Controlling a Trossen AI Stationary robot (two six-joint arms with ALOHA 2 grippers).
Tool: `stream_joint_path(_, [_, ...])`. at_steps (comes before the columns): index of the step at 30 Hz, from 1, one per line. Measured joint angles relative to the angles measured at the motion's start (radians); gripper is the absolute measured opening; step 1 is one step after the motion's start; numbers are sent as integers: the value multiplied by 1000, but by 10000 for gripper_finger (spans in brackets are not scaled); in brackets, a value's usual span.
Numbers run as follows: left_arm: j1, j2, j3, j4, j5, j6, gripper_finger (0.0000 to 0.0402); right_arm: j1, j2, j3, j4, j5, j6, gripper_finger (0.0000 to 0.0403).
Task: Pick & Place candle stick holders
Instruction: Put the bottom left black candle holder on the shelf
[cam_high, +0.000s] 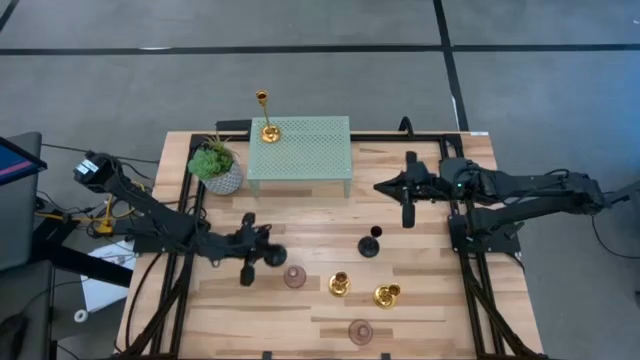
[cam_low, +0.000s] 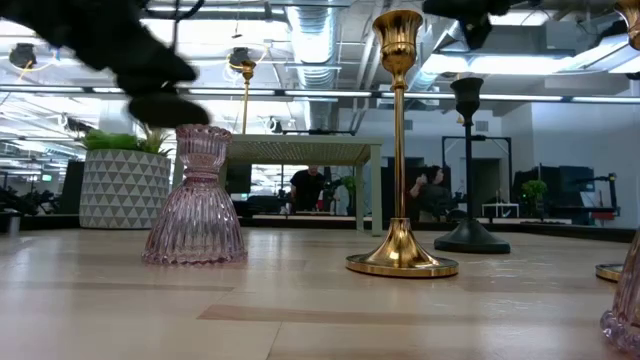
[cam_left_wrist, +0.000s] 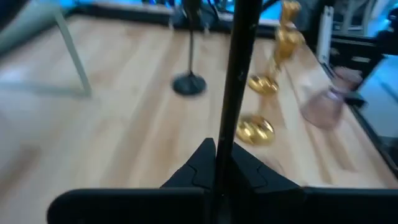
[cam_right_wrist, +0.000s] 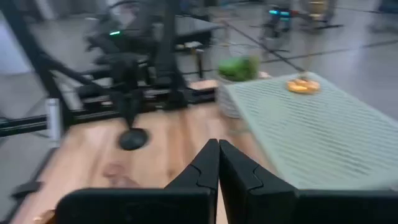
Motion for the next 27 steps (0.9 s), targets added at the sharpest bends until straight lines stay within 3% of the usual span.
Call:
stream_joint_path(6, [102,-1,77,-10,2,132,13,0,140,0,157,-58,-25,0])
stream_joint_path(14, [228,0,86,-15,3,156,13,0,343,1,475,-58,-91,0])
stream_joint_path(20, [323,24,87,-11,108,135,13,-11,469,2,628,-133,-104,0])
stream_joint_path(27, [389,117,130,3,211,112,13,-22,574,65,660,-162,-104,0])
